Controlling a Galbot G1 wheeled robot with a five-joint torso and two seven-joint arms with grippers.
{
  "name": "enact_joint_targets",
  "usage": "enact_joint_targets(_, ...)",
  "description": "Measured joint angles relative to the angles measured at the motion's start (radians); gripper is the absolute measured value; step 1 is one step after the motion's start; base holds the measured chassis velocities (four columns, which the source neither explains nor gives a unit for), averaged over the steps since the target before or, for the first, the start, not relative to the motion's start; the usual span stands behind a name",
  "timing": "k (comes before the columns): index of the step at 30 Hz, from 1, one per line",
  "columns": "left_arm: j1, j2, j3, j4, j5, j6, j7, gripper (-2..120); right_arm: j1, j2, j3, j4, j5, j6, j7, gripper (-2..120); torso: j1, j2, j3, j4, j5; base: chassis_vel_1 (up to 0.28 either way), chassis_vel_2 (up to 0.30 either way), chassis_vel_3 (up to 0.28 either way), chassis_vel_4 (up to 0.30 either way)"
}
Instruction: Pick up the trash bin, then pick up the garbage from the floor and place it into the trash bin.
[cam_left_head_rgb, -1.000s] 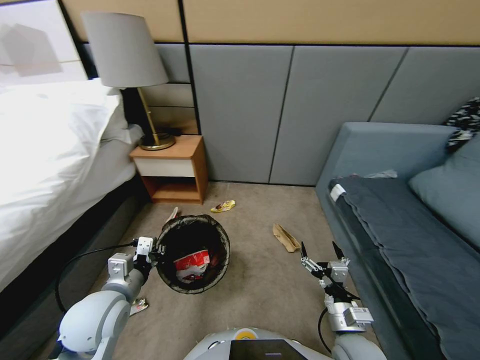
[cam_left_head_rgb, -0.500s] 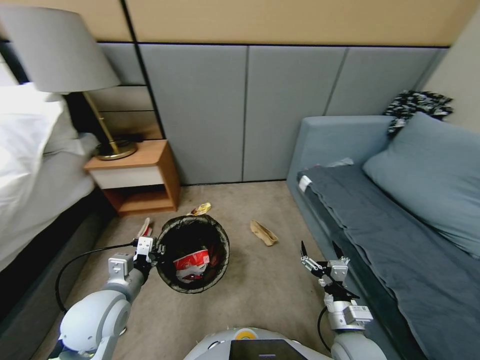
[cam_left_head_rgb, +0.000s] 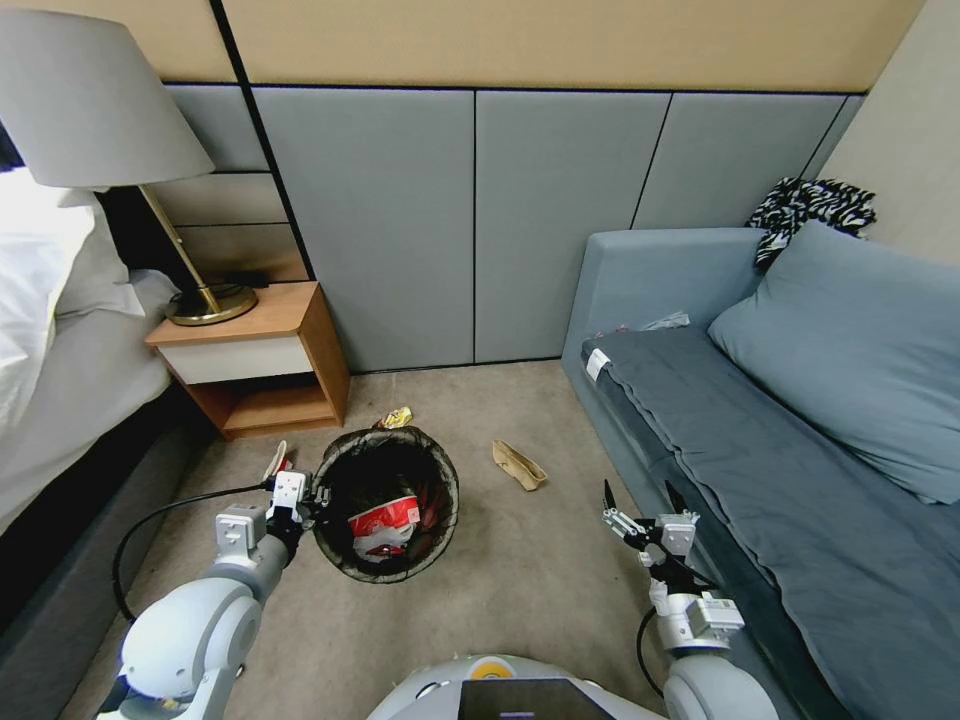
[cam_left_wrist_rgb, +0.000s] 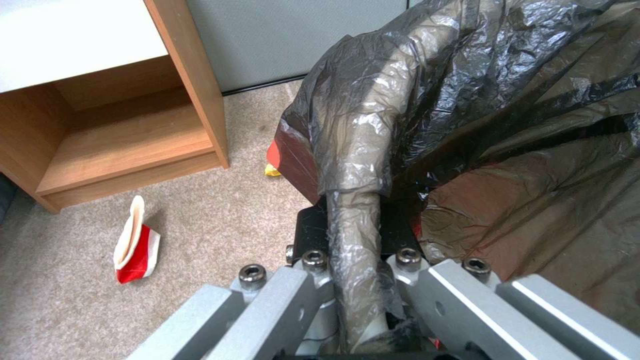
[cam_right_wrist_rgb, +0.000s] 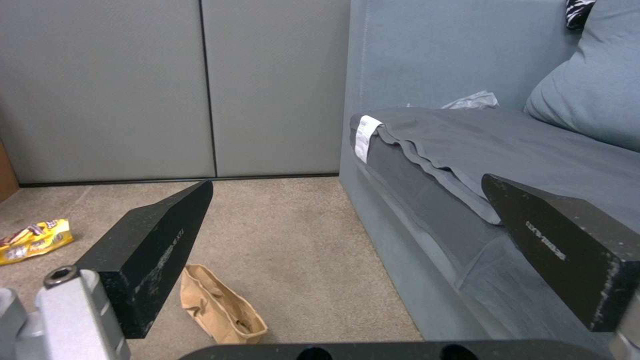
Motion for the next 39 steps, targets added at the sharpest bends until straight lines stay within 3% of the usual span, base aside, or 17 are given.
enact_joint_targets(39, 0.003, 0.006, -0.004, -0.004, 0.000, 0.000, 0.001, 1, 0.004, 0.006, -0.011, -0.001, 0.000, -0.004, 0.005, 100, 0.000, 0.000, 0.000, -0.0001, 0.0000, -0.055, 0.051, 0.053, -0.052)
